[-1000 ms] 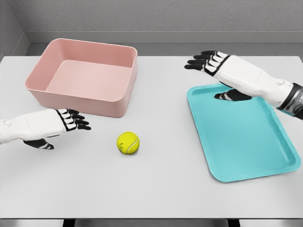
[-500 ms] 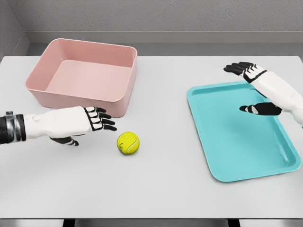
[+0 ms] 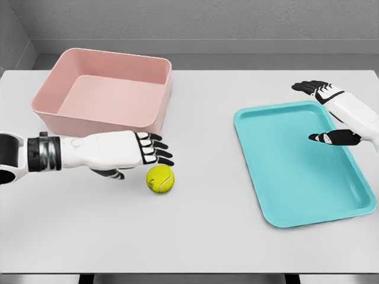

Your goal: Put the tennis from the blue tray into the pink basket with both arms

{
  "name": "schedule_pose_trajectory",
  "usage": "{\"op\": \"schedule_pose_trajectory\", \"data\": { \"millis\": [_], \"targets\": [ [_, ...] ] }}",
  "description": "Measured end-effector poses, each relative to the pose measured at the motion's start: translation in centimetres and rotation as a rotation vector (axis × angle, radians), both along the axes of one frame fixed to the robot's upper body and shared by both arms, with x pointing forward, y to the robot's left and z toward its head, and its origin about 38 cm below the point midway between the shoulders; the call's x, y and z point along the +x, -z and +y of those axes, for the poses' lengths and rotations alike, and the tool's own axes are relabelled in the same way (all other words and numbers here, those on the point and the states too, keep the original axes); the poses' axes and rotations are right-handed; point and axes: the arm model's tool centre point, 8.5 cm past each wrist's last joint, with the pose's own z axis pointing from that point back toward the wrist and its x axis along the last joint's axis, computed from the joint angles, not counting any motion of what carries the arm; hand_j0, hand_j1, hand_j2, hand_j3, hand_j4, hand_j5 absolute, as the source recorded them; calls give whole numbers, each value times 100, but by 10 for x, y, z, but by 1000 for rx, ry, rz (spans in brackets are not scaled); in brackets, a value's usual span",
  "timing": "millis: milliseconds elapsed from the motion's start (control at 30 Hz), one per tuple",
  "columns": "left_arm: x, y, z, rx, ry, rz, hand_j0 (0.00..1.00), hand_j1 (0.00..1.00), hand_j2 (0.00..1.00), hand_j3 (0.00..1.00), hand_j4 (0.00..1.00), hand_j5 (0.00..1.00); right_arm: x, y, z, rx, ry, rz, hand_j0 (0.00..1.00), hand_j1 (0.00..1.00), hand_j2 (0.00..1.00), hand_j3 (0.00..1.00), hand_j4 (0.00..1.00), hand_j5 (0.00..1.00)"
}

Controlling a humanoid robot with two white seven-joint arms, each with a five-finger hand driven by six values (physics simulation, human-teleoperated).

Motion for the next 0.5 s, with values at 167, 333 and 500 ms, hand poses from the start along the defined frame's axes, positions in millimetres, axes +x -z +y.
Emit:
{"op": "schedule_pose_trajectory", "data": {
  "millis": [167, 333, 500],
  "targets": [
    [2, 3, -15, 7, 40, 8, 100, 100, 100, 100, 100, 100, 0, 0, 0, 1, 0, 0, 100, 100, 100, 100, 100, 100],
    [4, 17, -27, 19, 60, 43, 100, 100, 100, 100, 100, 100, 0, -1, 1, 3, -3, -3, 100, 100, 100, 100, 100, 100],
    [7, 28, -28, 24, 52, 71, 100, 100, 100, 100, 100, 100, 0, 0, 1, 3, -2, -2, 100, 100, 100, 100, 100, 100]
  ]
}}
